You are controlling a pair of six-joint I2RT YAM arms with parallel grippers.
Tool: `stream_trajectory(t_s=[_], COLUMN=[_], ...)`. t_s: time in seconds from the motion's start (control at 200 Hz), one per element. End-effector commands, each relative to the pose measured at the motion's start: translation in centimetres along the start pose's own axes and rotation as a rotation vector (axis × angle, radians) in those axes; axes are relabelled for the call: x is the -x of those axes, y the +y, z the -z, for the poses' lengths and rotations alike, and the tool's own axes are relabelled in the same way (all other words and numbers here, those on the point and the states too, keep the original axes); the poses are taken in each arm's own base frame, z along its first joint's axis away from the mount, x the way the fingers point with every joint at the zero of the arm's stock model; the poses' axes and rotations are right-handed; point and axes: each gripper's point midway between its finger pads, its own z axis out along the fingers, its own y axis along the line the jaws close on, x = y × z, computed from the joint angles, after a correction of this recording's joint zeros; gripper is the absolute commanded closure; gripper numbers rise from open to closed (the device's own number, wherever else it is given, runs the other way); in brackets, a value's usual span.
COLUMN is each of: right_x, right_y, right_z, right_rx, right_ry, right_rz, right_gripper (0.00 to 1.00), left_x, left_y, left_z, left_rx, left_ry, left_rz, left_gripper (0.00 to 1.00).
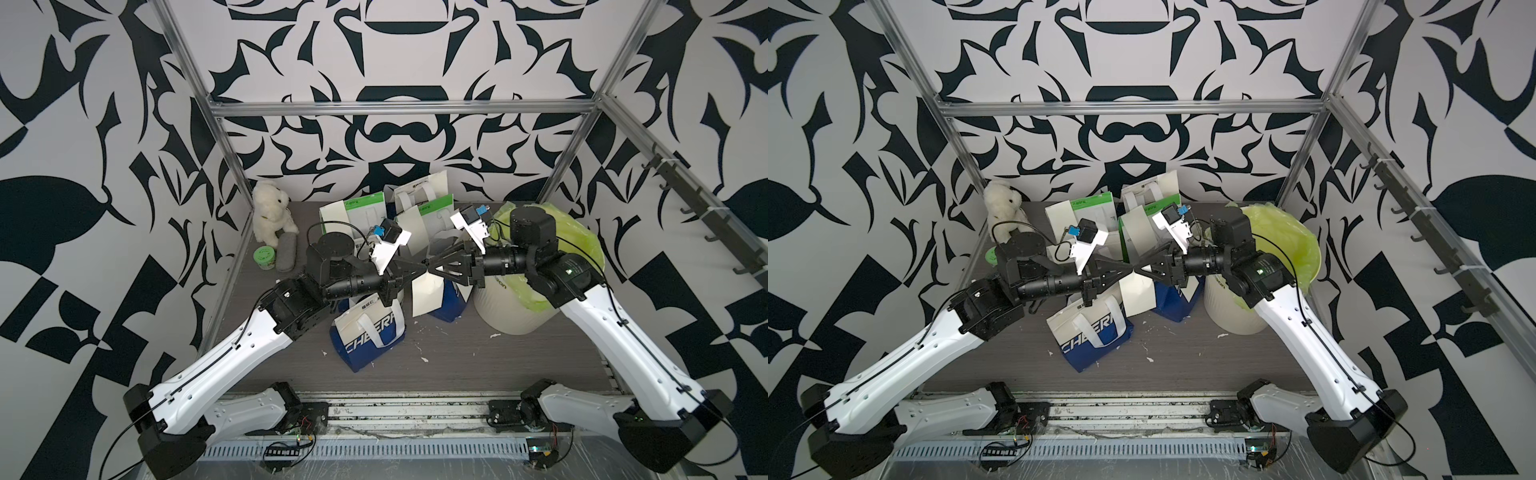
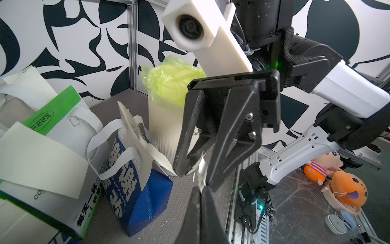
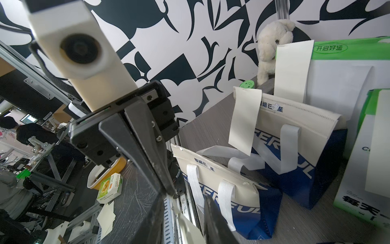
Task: Shred takeout receipts and throw away
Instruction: Shred the takeout receipt.
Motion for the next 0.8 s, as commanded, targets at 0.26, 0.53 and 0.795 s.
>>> stream_trajectory(t_s=[0.26, 0.53, 0.795], right_x=[1.1, -0.2, -0.9], right_y=[0.4, -4.0, -7.5], right_z=[-0.2, -0.5, -0.9], right_rx=[0.025, -0.179, -0.308], right_ry=[-0.016, 0.005, 0.032], right_rz=[-0.028, -0.168, -0.245], right_gripper=[1.0, 1.0, 1.0], left_x=[0.5, 0.8, 0.8], left_y=[0.0, -0.2, -0.4], left_z=[0.1, 0.4, 0.8], left_rx=[-0.004, -0.015, -0.012], left_ry=[-0.048, -0.118, -0.108], left_rz=[-0.032, -0.089, -0.115], left_gripper=[1.0, 1.0, 1.0])
